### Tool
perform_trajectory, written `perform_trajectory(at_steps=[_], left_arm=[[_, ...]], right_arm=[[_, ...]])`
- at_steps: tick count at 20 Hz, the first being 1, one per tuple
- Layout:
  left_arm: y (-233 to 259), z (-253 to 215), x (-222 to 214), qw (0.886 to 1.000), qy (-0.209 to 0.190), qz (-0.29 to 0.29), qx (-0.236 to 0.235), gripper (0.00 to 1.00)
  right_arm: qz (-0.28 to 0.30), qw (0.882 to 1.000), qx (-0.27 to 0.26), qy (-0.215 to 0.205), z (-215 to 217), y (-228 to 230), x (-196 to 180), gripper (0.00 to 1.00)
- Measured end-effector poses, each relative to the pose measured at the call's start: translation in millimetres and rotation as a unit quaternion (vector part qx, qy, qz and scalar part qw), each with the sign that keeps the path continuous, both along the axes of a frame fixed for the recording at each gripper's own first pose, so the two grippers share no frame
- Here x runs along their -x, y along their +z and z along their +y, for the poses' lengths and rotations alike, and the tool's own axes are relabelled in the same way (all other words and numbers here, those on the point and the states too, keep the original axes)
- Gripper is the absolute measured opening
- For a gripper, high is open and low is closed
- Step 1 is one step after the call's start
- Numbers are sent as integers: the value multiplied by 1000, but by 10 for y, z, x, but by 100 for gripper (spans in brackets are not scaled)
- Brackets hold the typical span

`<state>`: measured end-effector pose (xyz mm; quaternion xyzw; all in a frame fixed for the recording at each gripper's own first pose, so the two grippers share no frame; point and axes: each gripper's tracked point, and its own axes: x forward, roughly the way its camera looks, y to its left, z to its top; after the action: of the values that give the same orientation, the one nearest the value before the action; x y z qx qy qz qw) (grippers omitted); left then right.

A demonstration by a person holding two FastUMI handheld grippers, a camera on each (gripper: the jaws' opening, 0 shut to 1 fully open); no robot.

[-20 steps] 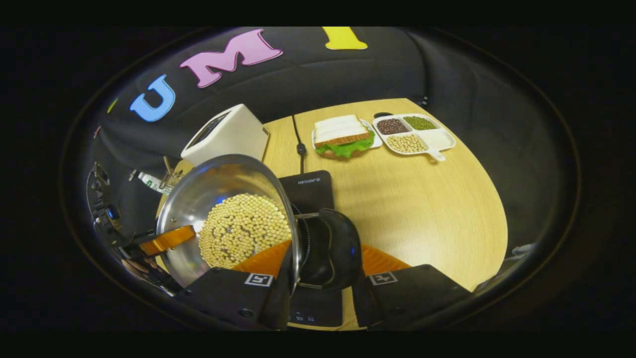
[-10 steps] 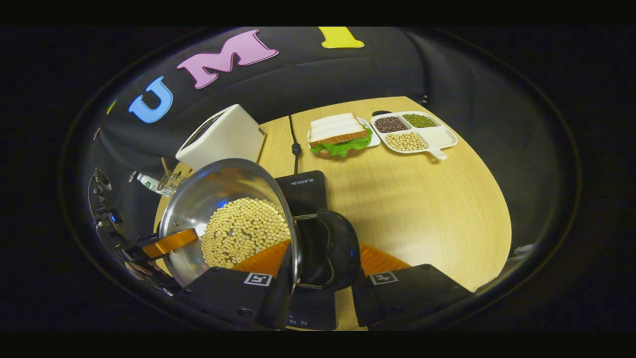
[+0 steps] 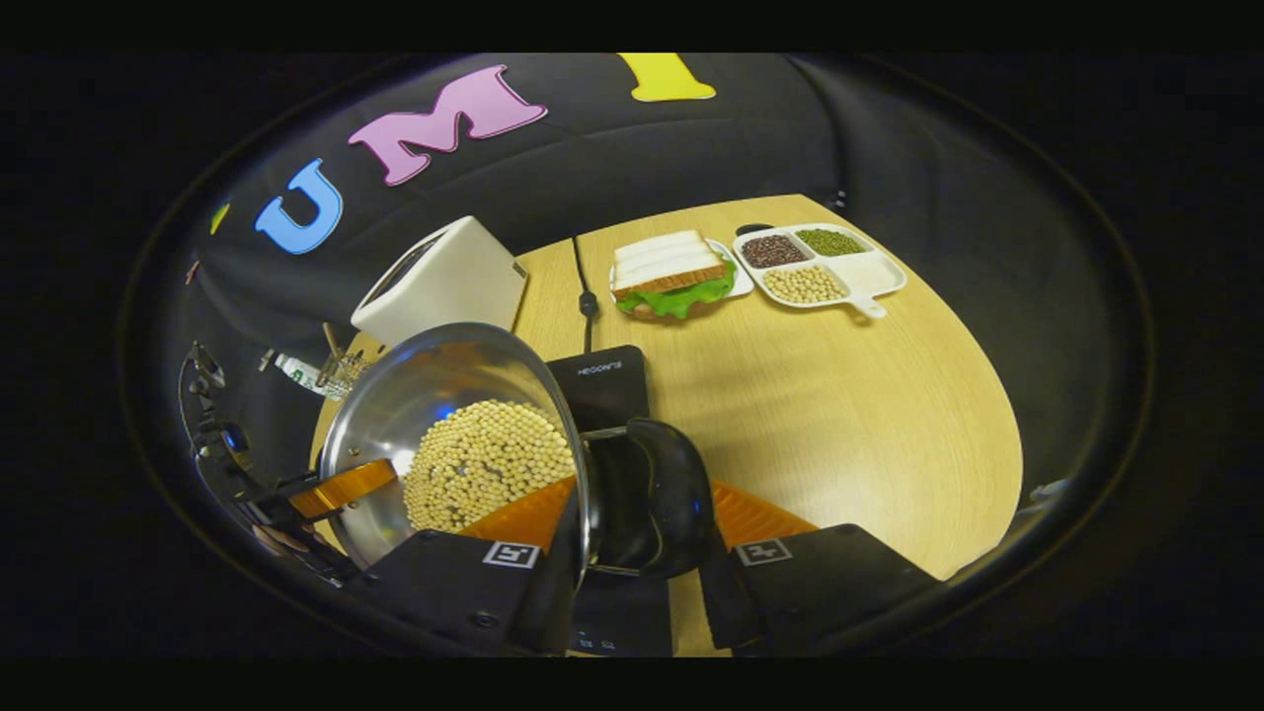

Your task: First push the handle of the pot to place it horizontally, then grasp the pot with both hands and set it on the induction cooktop.

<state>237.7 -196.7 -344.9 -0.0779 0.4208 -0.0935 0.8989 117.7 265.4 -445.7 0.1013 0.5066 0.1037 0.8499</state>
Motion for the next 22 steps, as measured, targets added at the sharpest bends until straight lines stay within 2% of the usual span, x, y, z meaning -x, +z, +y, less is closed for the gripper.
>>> perform_trajectory(at_steps=[3, 5, 6, 7, 8, 10, 14, 19, 22], left_arm=[[-20, 23, 20, 999, -4, 9, -32, 74], [19, 103, -8, 997, -8, 8, -74, 84], [21, 115, -19, 996, -19, 8, -86, 99], [109, 120, 17, 995, -26, 5, -100, 100], [193, 134, 33, 994, -33, 0, -109, 99], [396, 150, 67, 993, -34, -20, -115, 99], [847, 201, 204, 993, -9, -70, -96, 98], [1618, 322, 418, 983, 6, -159, -93, 98], [2176, 384, 597, 975, 33, -213, -62, 98]], right_arm=[[10, 1000, -8, 4, 2, -24, 22, 58], [7, 1000, 0, 11, -39, -46, 23, 61], [5, 1000, 4, 15, -68, -36, 25, 73], [3, 1000, 5, 16, -81, -25, 28, 84], [-1, 1000, 5, 14, -100, 24, 38, 99], [-23, 1000, 4, 10, -112, 129, 39, 99], [-88, 995, 29, 33, -164, 502, 61, 99], [-176, 984, 32, 20, -159, 1302, 143, 99], [-231, 971, 49, 32, -161, 1753, 176, 99]])
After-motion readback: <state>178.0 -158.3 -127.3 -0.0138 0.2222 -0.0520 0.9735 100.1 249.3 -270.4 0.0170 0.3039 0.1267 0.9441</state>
